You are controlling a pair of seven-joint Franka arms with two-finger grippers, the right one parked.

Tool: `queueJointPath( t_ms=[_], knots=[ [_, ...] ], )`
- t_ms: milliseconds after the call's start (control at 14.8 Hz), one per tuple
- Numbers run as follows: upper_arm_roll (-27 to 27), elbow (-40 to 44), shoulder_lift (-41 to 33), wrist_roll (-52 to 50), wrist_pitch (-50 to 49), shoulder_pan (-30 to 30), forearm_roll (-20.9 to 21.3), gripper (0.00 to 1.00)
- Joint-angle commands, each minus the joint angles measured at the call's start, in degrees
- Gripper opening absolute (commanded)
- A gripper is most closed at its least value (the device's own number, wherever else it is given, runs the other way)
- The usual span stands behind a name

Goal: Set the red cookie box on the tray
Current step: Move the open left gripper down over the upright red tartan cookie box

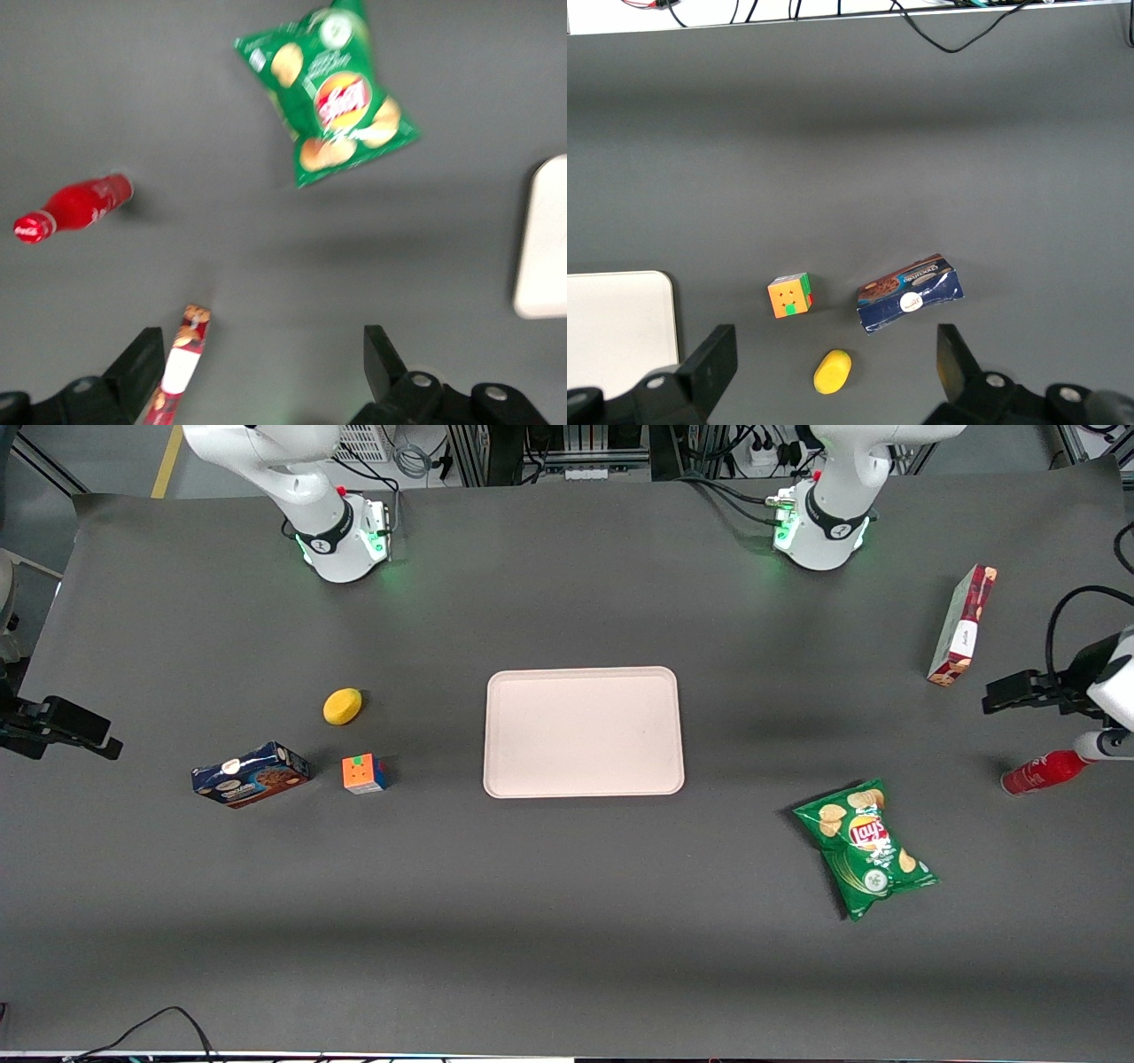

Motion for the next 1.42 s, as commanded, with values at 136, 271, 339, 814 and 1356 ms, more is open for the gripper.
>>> queueJointPath(
  t_ms=[136, 271, 339, 814, 1356],
  knots=[
    [5.7, -11.2, -4.1, 13.6, 1.0, 0.8, 4.5, 1.0],
    [7.5, -17.6, -7.1, 17.7, 3.4, 0.8, 6.3, 1.0],
    [7.7, -23.4, -10.0, 19.0, 7.2, 1.7, 7.4, 1.0],
    [12.1, -49.7, -18.4, 30.6, 30.4, 8.1, 11.8, 1.0],
    [12.5, -65.7, -18.0, 44.5, 48.7, 22.7, 14.4, 1.0]
  ],
)
